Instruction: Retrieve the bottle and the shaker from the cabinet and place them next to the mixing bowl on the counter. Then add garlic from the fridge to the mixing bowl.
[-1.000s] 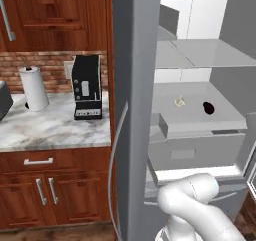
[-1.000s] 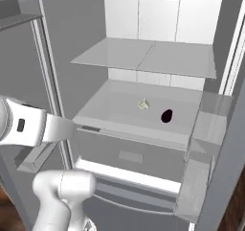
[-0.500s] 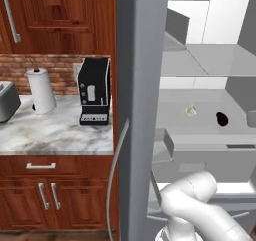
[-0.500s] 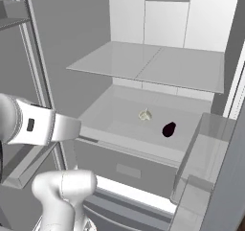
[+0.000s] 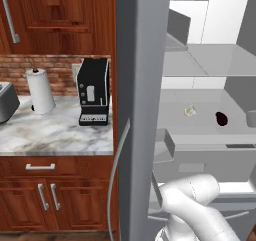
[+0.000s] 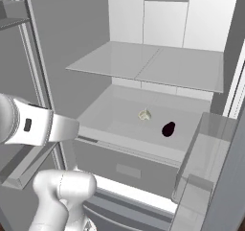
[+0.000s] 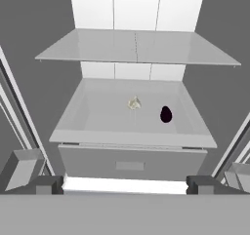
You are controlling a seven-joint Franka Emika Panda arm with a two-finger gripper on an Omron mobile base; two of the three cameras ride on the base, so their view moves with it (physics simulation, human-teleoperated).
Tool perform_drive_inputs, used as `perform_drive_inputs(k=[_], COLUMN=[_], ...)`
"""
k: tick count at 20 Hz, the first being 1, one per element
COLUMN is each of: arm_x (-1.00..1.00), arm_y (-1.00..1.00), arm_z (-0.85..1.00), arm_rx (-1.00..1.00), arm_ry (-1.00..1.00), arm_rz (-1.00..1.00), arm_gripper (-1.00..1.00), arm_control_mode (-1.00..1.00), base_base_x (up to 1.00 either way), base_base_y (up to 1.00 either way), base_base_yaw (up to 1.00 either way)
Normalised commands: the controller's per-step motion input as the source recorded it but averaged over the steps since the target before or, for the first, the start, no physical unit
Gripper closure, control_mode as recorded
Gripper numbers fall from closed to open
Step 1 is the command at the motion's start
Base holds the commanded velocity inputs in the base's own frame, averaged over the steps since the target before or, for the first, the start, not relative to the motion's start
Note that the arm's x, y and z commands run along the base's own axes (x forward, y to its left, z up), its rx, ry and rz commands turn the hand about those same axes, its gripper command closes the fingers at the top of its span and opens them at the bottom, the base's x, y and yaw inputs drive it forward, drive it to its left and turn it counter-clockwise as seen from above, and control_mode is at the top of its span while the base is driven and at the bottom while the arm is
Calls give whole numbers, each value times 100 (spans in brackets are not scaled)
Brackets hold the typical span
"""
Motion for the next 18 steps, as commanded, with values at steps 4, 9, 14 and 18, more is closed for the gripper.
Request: perform_drive_inputs(k=[4,9,14,18], arm_x=[0,0,0,-28], arm_y=[0,0,0,0], arm_z=[0,0,0,-11], arm_rx=[0,0,0,0], arm_ry=[0,0,0,5], arm_rz=[0,0,0,0], arm_gripper=[-100,-100,-100,-100], arm_control_mode=[100,100,100,-100], base_base_x=[0,0,-5,-3], base_base_y=[0,0,0,0], base_base_yaw=[0,0,0,0])
